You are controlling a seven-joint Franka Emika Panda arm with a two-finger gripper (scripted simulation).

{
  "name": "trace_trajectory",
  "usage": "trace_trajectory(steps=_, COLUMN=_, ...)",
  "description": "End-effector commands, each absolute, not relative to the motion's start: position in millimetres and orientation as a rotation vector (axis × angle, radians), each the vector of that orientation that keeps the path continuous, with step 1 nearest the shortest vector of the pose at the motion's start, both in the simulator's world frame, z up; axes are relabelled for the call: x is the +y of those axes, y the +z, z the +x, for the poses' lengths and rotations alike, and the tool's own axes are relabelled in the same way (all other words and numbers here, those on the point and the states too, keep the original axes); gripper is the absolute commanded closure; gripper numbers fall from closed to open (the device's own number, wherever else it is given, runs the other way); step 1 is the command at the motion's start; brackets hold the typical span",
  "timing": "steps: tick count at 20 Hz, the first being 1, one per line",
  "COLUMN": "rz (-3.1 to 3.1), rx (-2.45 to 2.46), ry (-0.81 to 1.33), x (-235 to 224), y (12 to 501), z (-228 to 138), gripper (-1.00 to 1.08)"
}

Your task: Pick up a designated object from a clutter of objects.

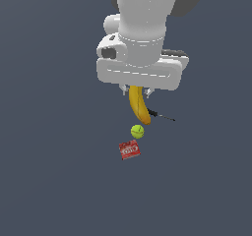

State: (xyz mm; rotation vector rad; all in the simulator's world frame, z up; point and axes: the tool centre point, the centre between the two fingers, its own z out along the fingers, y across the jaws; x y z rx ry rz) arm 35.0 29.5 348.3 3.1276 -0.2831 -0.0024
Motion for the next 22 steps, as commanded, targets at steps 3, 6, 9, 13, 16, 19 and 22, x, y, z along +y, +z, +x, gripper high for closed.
trace_trajectory(steps=3, rz=3.129, rx=-0.282, ry=0.000, x=39.0, y=371.9, z=51.5, gripper=1.08)
trace_trajectory(steps=6, rz=3.129, rx=-0.282, ry=0.000, x=43.6, y=383.0, z=59.8, gripper=1.08)
trace_trajectory(steps=9, rz=3.129, rx=-0.282, ry=0.000, x=47.0, y=391.6, z=66.4, gripper=1.08)
trace_trajectory(steps=13, rz=3.129, rx=-0.282, ry=0.000, x=50.4, y=399.5, z=72.6, gripper=1.08)
trace_trajectory(steps=16, rz=3.129, rx=-0.282, ry=0.000, x=51.8, y=403.0, z=75.4, gripper=1.08)
trace_trajectory(steps=19, rz=3.129, rx=-0.282, ry=0.000, x=52.3, y=404.4, z=76.7, gripper=1.08)
trace_trajectory(steps=22, rz=3.129, rx=-0.282, ry=0.000, x=52.1, y=404.1, z=76.7, gripper=1.08)
